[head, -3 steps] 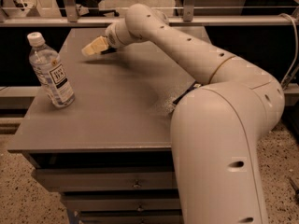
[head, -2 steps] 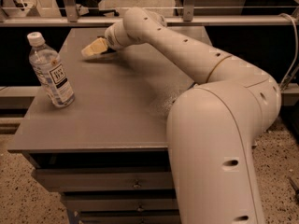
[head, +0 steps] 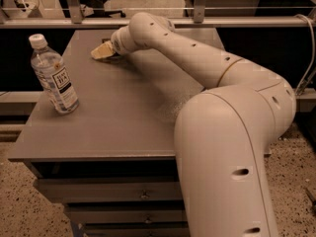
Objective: Pick rxbar chocolate
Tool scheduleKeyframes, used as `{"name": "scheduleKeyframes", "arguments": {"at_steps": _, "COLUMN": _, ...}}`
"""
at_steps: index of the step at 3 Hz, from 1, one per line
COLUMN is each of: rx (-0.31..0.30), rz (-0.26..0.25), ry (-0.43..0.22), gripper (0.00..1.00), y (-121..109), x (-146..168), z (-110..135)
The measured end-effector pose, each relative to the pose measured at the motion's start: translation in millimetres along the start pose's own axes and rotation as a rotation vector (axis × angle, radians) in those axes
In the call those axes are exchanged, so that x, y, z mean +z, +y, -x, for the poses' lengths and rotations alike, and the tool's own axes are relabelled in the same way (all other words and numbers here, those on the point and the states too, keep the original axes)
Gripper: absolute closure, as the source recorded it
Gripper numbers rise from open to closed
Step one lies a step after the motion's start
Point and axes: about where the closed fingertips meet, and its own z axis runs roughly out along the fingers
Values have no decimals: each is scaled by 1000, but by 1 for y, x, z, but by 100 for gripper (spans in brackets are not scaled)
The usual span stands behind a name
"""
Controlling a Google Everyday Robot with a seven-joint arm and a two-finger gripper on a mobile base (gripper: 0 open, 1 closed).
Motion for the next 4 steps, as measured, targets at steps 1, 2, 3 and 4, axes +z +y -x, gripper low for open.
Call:
{"name": "scheduleKeyframes", "arguments": {"at_steps": 1, "rx": -8, "rz": -12, "ry": -10, "gripper": 65, "y": -3, "x": -3, "z": 1}}
{"name": "scheduleKeyframes", "arguments": {"at_steps": 2, "rx": -25, "rz": -8, "ry": -32, "gripper": 88, "y": -3, "x": -13, "z": 8}}
{"name": "scheduleKeyframes", "arguments": {"at_steps": 3, "rx": -63, "rz": 25, "ry": -62, "gripper": 100, "y": 4, "x": -25, "z": 21}}
{"name": "scheduleKeyframes", "arguments": {"at_steps": 4, "rx": -129, "rz": 89, "ry": -102, "gripper": 100, "y": 10, "x": -44, "z": 40}}
